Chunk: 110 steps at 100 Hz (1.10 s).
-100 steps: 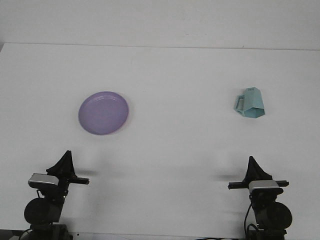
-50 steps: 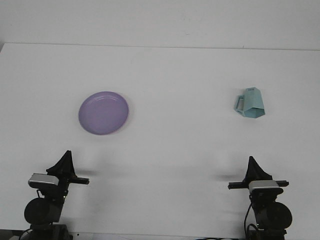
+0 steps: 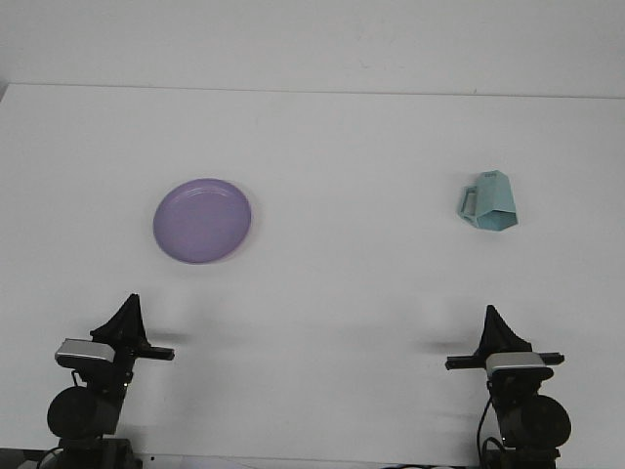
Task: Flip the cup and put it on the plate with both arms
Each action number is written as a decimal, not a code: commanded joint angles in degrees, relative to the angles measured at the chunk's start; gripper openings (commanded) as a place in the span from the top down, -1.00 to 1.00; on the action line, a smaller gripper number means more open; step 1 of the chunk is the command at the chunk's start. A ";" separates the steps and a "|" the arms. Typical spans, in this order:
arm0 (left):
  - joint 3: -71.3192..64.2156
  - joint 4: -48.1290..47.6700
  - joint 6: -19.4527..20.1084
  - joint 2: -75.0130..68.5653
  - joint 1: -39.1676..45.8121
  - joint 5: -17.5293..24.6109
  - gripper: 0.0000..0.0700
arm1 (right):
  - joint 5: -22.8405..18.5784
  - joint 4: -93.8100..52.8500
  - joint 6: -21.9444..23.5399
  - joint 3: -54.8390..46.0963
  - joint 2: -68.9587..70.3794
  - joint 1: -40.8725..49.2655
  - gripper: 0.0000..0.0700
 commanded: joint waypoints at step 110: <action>-1.18 0.63 -5.01 -0.02 -0.09 0.17 0.97 | 7.43 11.72 -14.51 29.00 51.95 -6.32 -0.53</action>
